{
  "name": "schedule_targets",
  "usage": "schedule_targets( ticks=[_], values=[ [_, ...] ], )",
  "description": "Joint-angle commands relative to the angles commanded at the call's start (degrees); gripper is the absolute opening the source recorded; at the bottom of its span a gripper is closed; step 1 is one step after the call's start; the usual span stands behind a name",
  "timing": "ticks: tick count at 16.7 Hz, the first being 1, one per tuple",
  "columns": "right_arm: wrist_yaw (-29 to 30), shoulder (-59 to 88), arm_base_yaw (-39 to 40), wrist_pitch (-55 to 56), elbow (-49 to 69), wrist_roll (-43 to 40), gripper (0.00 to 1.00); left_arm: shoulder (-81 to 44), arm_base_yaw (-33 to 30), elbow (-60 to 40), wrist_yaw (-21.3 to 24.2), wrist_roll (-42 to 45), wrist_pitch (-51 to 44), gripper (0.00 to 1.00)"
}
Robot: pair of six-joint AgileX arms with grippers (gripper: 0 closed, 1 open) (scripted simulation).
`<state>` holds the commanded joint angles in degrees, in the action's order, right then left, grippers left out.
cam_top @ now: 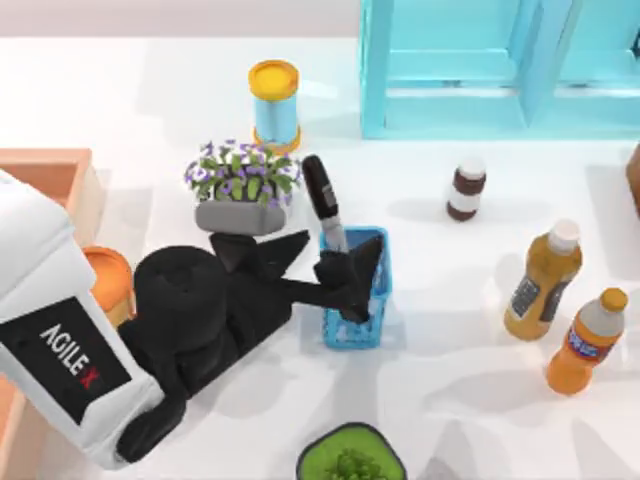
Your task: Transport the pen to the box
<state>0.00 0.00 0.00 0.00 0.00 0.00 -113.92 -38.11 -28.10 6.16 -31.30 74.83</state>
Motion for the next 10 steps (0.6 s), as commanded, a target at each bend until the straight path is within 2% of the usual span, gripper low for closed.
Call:
schedule_targets(
  ticks=[4, 9, 10],
  values=[
    [0.0, 0.0, 0.0, 0.0, 0.0, 0.0, 1.0, -4.9, 0.0, -6.0, 0.1, 0.0, -1.1, 1.0],
    [0.0, 0.0, 0.0, 0.0, 0.0, 0.0, 1.0, -5.2, 0.0, -6.4, 0.1, 0.0, -1.2, 1.0],
    [0.0, 0.0, 0.0, 0.0, 0.0, 0.0, 1.0, -5.2, 0.0, -6.4, 0.1, 0.0, -1.2, 0.92]
  ],
)
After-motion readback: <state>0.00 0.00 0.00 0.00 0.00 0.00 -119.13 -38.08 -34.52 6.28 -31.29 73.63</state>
